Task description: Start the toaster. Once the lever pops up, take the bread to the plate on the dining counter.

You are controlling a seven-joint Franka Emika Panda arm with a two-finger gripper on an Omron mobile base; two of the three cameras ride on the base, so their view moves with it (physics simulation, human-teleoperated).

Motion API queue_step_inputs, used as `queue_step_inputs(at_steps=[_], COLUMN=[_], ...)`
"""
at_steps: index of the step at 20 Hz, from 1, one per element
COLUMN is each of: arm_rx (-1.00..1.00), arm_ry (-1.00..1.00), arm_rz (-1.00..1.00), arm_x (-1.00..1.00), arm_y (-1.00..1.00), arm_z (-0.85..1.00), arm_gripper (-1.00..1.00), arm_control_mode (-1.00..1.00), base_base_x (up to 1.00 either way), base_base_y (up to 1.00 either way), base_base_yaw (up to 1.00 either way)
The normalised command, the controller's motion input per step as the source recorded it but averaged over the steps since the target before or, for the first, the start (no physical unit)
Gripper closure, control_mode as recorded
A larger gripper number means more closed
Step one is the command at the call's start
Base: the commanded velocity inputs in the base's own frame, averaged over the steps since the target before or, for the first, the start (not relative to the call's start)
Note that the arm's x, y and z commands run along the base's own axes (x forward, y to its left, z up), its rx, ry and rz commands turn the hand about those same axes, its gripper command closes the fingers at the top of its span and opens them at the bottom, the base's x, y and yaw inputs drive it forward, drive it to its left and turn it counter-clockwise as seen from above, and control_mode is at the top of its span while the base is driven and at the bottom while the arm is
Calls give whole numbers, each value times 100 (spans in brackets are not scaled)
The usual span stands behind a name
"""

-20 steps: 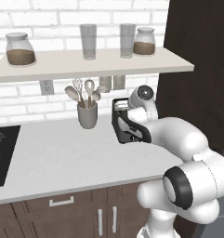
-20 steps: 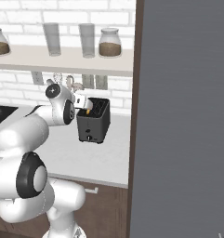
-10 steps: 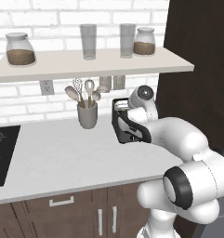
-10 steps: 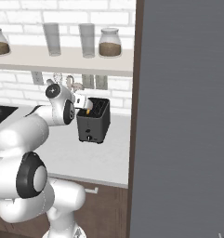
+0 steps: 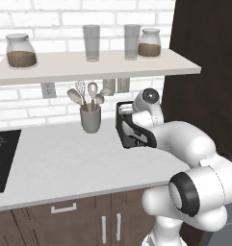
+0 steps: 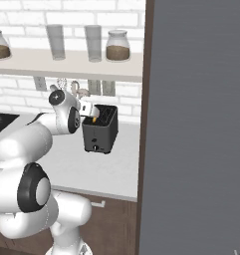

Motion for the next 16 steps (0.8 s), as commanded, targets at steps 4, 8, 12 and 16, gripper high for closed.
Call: queue_step_inputs(at_steps=[4, 8, 12, 16], arm_rx=[0, 0, 0, 0], arm_ry=[0, 0, 0, 0], arm_rz=[0, 0, 0, 0], arm_x=[0, 0, 0, 0], arm_y=[0, 0, 0, 0], arm_z=[0, 0, 0, 0], arm_gripper=[-100, -100, -100, -100], arm_control_mode=[-100, -100, -100, -100], base_base_x=[0, 0, 0, 0], base_base_y=[0, 0, 0, 0], base_base_yaw=[0, 0, 0, 0])
